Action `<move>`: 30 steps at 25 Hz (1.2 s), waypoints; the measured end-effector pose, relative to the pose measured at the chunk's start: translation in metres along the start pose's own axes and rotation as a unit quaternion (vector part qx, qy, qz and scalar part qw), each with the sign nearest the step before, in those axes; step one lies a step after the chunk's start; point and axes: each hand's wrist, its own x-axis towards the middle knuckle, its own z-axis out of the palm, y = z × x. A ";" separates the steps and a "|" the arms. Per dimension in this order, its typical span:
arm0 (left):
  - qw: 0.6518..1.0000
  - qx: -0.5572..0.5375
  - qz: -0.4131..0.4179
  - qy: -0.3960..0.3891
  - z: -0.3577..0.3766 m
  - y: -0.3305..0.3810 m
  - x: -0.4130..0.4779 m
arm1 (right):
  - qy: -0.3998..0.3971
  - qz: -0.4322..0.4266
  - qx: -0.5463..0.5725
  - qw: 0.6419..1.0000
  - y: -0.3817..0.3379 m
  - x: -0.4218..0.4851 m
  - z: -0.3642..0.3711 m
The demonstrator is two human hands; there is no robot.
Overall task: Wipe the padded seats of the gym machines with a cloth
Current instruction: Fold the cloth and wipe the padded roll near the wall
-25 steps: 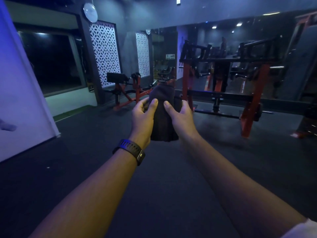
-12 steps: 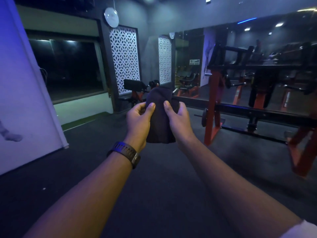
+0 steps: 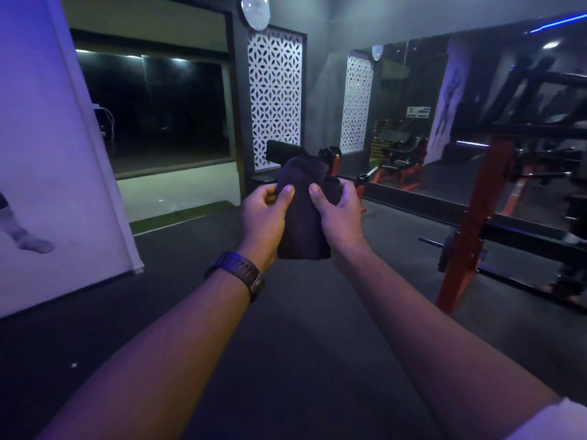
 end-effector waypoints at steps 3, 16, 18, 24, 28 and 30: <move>1.000 0.009 0.006 -0.002 0.017 -0.037 0.123 | -0.003 0.000 0.014 1.000 0.044 0.112 0.050; 0.999 0.040 0.000 0.015 0.069 -0.275 0.597 | 0.018 -0.037 0.009 0.999 0.312 0.544 0.246; 0.999 0.047 -0.009 0.017 0.074 -0.301 0.671 | 0.007 -0.032 0.007 0.999 0.342 0.608 0.280; 0.998 0.060 -0.014 0.024 0.069 -0.408 0.892 | -0.008 -0.027 0.029 0.999 0.456 0.782 0.390; 0.998 0.053 -0.013 0.007 0.059 -0.485 1.041 | 0.020 -0.047 0.014 0.999 0.540 0.898 0.472; 0.999 0.049 -0.013 -0.007 0.054 -0.511 1.123 | 0.026 -0.057 0.011 0.998 0.570 0.957 0.515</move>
